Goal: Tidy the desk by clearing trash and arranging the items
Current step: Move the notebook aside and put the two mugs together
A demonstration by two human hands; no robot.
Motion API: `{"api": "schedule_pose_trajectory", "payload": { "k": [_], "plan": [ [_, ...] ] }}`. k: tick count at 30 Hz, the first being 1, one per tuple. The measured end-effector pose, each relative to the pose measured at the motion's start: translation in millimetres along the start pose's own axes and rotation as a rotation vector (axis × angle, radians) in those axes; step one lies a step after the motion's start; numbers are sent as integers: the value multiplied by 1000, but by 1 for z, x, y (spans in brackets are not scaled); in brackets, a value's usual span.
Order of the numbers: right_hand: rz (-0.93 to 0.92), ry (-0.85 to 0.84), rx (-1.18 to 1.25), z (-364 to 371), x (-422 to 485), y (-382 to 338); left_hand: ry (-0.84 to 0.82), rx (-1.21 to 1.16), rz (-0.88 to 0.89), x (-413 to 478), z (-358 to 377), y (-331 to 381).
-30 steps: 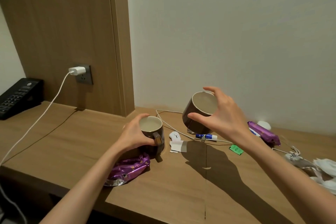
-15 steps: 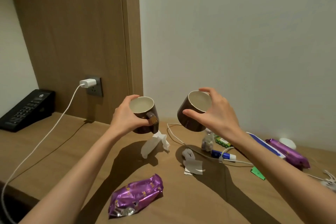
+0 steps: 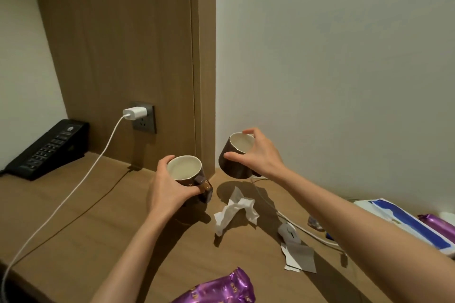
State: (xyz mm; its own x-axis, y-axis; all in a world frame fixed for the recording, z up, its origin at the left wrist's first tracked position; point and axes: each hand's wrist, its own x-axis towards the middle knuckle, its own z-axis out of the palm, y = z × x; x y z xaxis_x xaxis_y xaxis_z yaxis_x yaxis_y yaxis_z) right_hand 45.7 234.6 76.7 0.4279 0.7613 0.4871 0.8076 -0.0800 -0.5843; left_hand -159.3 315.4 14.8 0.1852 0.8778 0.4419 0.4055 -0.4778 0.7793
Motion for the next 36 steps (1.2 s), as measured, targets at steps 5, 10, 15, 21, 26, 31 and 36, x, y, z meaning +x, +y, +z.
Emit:
{"api": "schedule_pose_trajectory", "payload": {
  "k": [5, 10, 15, 21, 26, 31, 36],
  "plan": [
    [35, -45, -43, 30, 17, 10, 18, -19, -50, 0, 12, -13],
    [55, -88, -88, 52, 27, 15, -2, -23, -45, -4, 20, -21],
    [90, -117, -101, 68, 33, 23, -23, -23, -36, -7, 24, -25],
    [108, -124, -123, 79, 40, 28, -23, -31, -44, -8, 22, -24],
    [125, -115, -165, 88, 46, 32, -27, -22, -44, -8, 23, -26],
    [141, -115, -173, 94, 51, 36, -40, -27, -48, -7, 25, -30],
    [169, -110, -173, 95, 56, 42, -69, -57, -53, -6, 28, -32]
  ]
}}
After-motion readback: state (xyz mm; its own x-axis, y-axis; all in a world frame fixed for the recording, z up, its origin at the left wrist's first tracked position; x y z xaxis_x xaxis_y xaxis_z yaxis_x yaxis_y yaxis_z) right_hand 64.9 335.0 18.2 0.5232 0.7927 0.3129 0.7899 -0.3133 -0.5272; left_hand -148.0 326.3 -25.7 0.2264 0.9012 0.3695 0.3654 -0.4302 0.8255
